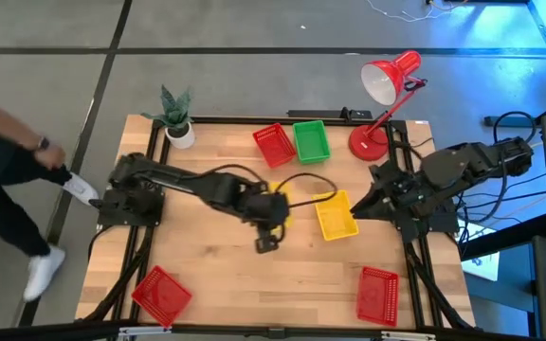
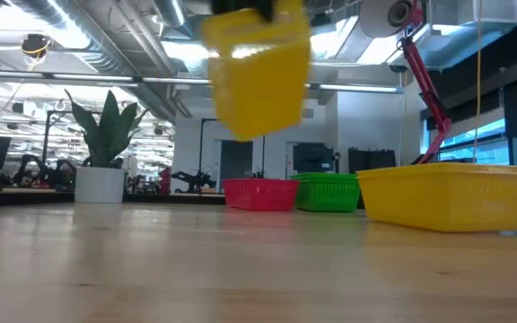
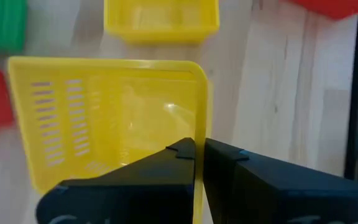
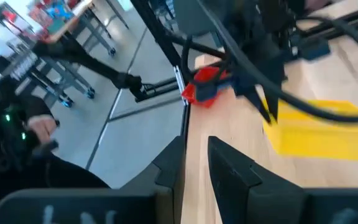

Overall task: Stack baskets by color
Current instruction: Stack the left yellow bin on the right yellow bin

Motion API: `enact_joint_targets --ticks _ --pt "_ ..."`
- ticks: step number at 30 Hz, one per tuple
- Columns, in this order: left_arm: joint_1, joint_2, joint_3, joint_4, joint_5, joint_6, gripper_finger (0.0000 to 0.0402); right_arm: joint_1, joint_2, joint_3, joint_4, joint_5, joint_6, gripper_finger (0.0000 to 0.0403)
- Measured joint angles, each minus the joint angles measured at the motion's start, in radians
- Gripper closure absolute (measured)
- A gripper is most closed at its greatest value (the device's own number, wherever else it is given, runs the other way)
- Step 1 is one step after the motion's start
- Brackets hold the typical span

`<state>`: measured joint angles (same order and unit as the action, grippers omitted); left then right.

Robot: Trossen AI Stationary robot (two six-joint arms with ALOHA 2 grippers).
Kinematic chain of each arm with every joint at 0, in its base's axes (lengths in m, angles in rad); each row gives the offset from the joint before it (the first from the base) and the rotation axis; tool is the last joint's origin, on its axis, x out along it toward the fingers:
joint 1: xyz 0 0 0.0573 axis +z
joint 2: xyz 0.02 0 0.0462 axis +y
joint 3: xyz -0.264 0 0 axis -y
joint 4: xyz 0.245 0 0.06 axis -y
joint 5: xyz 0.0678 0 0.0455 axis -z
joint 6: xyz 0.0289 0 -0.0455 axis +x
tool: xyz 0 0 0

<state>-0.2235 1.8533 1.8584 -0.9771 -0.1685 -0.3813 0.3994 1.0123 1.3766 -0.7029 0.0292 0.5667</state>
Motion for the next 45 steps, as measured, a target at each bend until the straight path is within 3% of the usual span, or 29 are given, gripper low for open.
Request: enact_joint_targets --ticks 5,10,19,29,37,45 --pt "0.027 0.133 0.194 0.016 0.012 0.098 0.0401 0.037 -0.078 0.000 -0.001 0.013 -0.029 0.0332" --pt "0.054 0.246 0.342 0.069 0.024 0.116 0.0401 0.091 -0.170 0.000 -0.040 0.115 -0.078 0.0332" --pt "0.075 0.437 0.486 0.238 0.058 0.127 0.0401 0.110 -0.265 0.000 -0.145 0.201 -0.079 0.0332" --pt "0.075 0.465 0.443 0.233 -0.030 0.104 0.0401 0.109 -0.286 0.000 -0.145 0.198 -0.102 0.0332" --pt "0.075 0.465 0.373 0.330 -0.024 0.103 0.0402 0.109 -0.285 0.000 -0.145 0.198 -0.104 0.0332" --pt "0.075 0.464 0.353 0.300 -0.034 0.102 0.0401 0.109 -0.285 0.000 -0.145 0.198 -0.104 0.0332"
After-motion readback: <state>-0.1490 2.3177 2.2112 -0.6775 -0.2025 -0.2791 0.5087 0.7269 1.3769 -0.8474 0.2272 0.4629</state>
